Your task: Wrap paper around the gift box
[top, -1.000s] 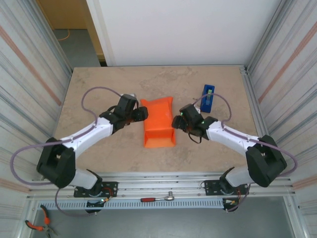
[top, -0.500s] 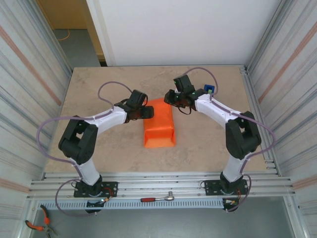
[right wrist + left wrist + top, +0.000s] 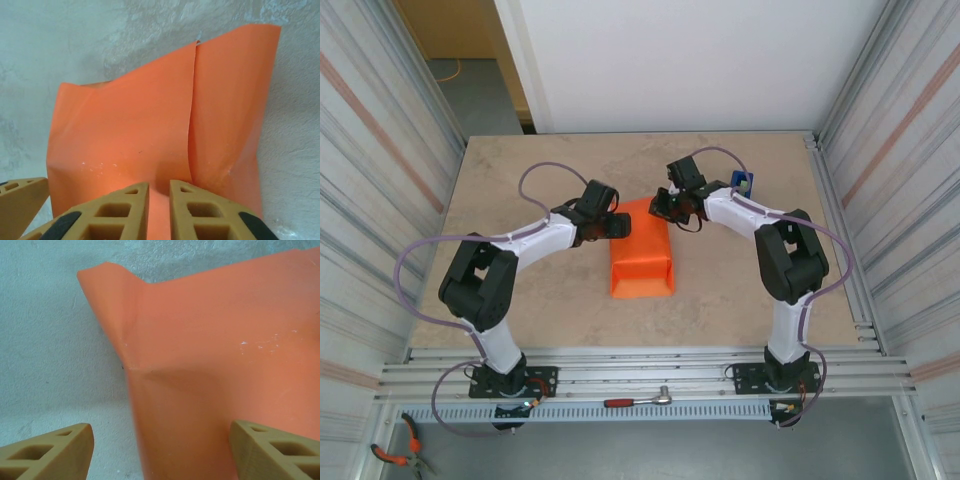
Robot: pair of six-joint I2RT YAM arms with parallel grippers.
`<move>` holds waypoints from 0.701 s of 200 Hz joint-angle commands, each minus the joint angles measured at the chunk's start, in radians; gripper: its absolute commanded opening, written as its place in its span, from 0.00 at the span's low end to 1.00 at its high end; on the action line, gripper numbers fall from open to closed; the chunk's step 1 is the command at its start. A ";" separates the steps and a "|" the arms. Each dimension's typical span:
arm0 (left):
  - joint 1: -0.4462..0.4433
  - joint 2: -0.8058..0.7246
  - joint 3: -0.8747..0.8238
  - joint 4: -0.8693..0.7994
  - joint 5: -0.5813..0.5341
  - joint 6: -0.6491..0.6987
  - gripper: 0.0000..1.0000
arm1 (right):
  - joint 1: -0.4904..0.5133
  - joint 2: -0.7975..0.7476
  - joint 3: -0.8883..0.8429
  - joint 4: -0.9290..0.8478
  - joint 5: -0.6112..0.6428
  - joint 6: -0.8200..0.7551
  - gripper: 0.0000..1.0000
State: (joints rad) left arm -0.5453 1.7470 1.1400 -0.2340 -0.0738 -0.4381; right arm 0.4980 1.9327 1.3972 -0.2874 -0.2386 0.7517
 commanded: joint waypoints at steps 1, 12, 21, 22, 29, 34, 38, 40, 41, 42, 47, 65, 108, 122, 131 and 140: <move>0.039 -0.029 0.050 -0.025 0.009 0.022 0.73 | -0.021 -0.067 -0.005 0.009 -0.026 0.008 0.23; 0.067 -0.029 0.074 -0.039 0.037 0.017 0.73 | -0.033 -0.090 -0.005 0.009 -0.028 0.009 0.28; 0.089 -0.023 0.097 -0.056 0.059 0.012 0.74 | -0.044 -0.106 -0.007 0.008 -0.027 0.010 0.33; 0.090 -0.021 0.098 -0.057 0.062 0.012 0.74 | -0.045 -0.106 -0.007 0.007 -0.026 0.010 0.34; 0.103 -0.013 0.118 -0.070 0.077 0.008 0.74 | -0.053 -0.114 -0.009 0.003 -0.024 0.013 0.39; 0.112 -0.003 0.132 -0.081 0.086 0.006 0.75 | -0.061 -0.120 -0.012 -0.002 -0.022 0.015 0.44; 0.116 0.004 0.143 -0.089 0.093 0.006 0.75 | -0.067 -0.122 -0.013 -0.002 -0.022 0.016 0.48; 0.118 0.008 0.149 -0.093 0.098 0.008 0.75 | -0.072 -0.121 -0.014 -0.003 -0.022 0.016 0.49; 0.119 0.009 0.151 -0.095 0.099 0.008 0.75 | -0.073 -0.123 -0.015 -0.003 -0.023 0.015 0.50; 0.119 0.011 0.154 -0.097 0.100 0.008 0.75 | -0.074 -0.123 -0.015 -0.003 -0.023 0.016 0.51; 0.123 0.023 0.168 -0.107 0.109 0.010 0.76 | -0.081 -0.122 -0.019 -0.003 -0.024 0.020 0.55; 0.126 0.069 0.221 -0.154 0.135 0.018 0.76 | -0.103 -0.109 -0.026 0.000 -0.044 0.036 0.65; 0.126 0.180 0.314 -0.218 0.207 0.000 0.78 | -0.114 -0.037 -0.015 0.016 -0.087 0.069 0.74; 0.125 0.208 0.332 -0.219 0.224 -0.009 0.78 | -0.113 -0.009 -0.008 0.033 -0.107 0.085 0.75; 0.123 0.215 0.338 -0.209 0.232 -0.015 0.78 | -0.114 0.010 -0.003 0.045 -0.120 0.099 0.75; 0.121 0.219 0.339 -0.198 0.242 -0.023 0.79 | -0.114 0.026 0.002 0.062 -0.134 0.112 0.75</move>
State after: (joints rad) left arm -0.4145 1.9572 1.4384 -0.4019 0.1139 -0.4431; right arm 0.3801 1.9030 1.3834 -0.2543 -0.3161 0.8127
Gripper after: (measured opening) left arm 0.782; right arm 0.749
